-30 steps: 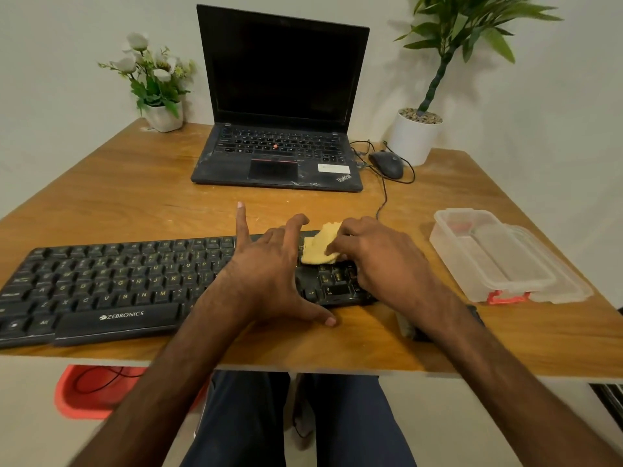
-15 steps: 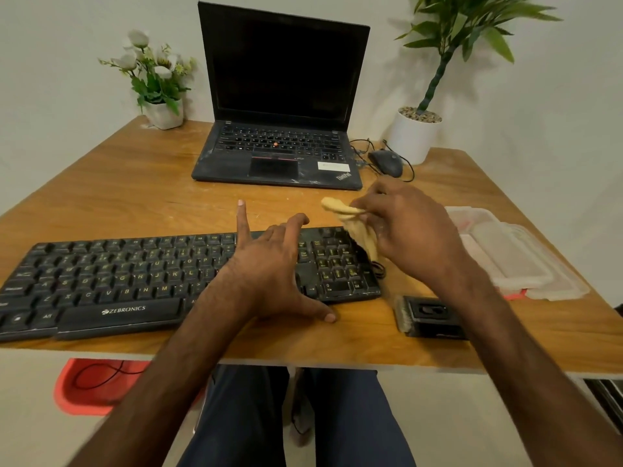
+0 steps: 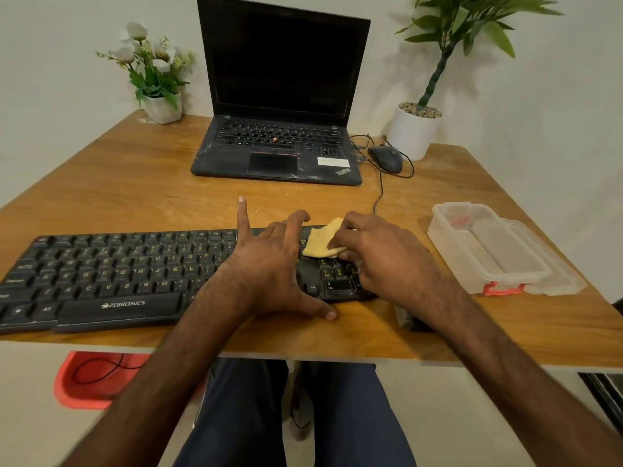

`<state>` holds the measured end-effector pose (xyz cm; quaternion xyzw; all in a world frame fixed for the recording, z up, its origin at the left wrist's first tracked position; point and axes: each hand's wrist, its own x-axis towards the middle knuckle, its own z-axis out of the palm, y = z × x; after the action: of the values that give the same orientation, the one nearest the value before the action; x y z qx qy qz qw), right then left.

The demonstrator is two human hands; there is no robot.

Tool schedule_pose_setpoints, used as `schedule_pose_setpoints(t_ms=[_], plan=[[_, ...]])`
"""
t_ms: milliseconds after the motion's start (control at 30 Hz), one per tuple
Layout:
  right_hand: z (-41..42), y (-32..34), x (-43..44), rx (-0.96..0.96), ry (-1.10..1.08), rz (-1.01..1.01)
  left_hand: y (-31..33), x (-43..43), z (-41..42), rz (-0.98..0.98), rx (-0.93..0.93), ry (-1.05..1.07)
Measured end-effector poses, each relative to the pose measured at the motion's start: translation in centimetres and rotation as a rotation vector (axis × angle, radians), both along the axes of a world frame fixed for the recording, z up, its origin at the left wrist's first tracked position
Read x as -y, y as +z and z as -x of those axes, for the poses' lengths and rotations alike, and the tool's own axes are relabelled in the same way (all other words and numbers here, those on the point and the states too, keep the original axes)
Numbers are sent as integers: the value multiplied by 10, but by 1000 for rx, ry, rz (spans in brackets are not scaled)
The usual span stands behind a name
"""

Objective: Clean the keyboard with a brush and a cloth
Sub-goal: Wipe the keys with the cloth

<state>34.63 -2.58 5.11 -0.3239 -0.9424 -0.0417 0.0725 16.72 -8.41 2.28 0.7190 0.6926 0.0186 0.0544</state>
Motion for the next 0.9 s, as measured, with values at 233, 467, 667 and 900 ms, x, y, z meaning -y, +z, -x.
schedule_pose_setpoints(t_ms=[233, 467, 667, 900], plan=[[-13, -4, 20, 85, 203, -55, 0, -1, 0, 1, -5, 4], [-32, 30, -9, 57, -23, 31, 2, 1, 0, 9, 18, 5], [8, 5, 20, 7, 30, -114, -1, 1, 1, -29, 14, -10], [-3, -3, 54, 156, 86, -30, -3, -1, 2, -38, 23, -2]])
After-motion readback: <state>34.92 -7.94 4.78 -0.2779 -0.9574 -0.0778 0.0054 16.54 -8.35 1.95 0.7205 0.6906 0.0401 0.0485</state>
